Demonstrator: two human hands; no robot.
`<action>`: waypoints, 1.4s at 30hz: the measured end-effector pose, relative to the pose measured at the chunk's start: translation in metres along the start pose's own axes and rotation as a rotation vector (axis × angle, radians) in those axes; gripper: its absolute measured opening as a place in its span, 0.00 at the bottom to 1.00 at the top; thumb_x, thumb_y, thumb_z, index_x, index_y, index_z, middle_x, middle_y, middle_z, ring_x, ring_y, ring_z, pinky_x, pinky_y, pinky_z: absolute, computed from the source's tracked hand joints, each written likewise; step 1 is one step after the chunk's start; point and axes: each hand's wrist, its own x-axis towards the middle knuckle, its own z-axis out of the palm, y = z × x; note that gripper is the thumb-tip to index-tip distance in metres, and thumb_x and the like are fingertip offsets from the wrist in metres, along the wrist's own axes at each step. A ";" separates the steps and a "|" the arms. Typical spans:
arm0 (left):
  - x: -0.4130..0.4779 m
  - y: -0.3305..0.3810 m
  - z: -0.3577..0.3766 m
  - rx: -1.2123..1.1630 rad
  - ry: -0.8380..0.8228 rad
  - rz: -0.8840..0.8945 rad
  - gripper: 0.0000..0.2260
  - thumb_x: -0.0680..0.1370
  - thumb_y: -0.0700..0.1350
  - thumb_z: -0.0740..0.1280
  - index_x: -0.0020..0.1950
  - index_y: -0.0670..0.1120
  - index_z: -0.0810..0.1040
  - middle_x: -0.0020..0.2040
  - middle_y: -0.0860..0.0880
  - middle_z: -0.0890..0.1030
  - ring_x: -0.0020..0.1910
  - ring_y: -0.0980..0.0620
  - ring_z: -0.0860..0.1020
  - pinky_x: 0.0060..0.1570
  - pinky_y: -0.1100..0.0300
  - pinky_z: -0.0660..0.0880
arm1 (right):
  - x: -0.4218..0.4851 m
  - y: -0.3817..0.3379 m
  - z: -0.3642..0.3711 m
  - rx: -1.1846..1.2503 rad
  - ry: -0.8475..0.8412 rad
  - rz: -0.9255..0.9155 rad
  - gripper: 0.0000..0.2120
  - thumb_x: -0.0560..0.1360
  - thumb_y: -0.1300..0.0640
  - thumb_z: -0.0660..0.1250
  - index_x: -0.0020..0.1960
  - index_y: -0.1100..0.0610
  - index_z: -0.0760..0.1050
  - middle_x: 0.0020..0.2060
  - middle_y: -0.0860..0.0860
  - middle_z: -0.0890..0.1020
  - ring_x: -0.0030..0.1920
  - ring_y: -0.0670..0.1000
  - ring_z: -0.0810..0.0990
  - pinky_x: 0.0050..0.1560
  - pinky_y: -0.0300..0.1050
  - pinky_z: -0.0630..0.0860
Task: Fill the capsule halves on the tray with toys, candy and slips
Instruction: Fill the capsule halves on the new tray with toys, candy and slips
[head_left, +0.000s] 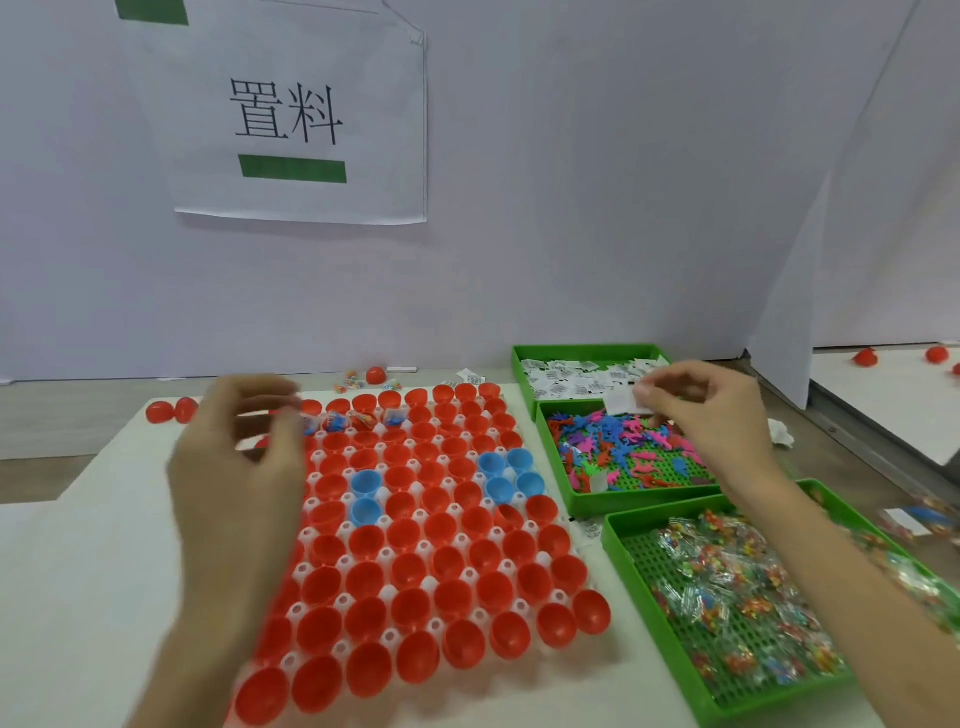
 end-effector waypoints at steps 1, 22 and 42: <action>-0.021 0.019 0.010 -0.086 -0.023 0.075 0.10 0.78 0.39 0.65 0.48 0.55 0.76 0.44 0.59 0.81 0.44 0.61 0.80 0.41 0.72 0.73 | -0.009 -0.001 -0.002 0.015 -0.016 0.000 0.05 0.72 0.61 0.76 0.44 0.53 0.83 0.37 0.49 0.86 0.30 0.48 0.83 0.34 0.33 0.77; -0.163 0.061 0.095 -0.767 -0.503 -0.210 0.25 0.62 0.64 0.78 0.54 0.61 0.72 0.35 0.45 0.79 0.18 0.53 0.66 0.19 0.64 0.58 | -0.061 -0.026 -0.026 0.468 -0.797 0.008 0.08 0.66 0.57 0.80 0.41 0.56 0.82 0.35 0.54 0.83 0.36 0.48 0.82 0.38 0.38 0.77; -0.171 0.059 0.093 -0.386 -0.500 0.176 0.09 0.77 0.48 0.60 0.51 0.62 0.73 0.32 0.57 0.80 0.20 0.59 0.72 0.23 0.69 0.69 | -0.040 -0.001 -0.043 -0.401 -0.241 0.010 0.10 0.75 0.57 0.73 0.46 0.41 0.81 0.41 0.38 0.83 0.40 0.43 0.81 0.40 0.35 0.75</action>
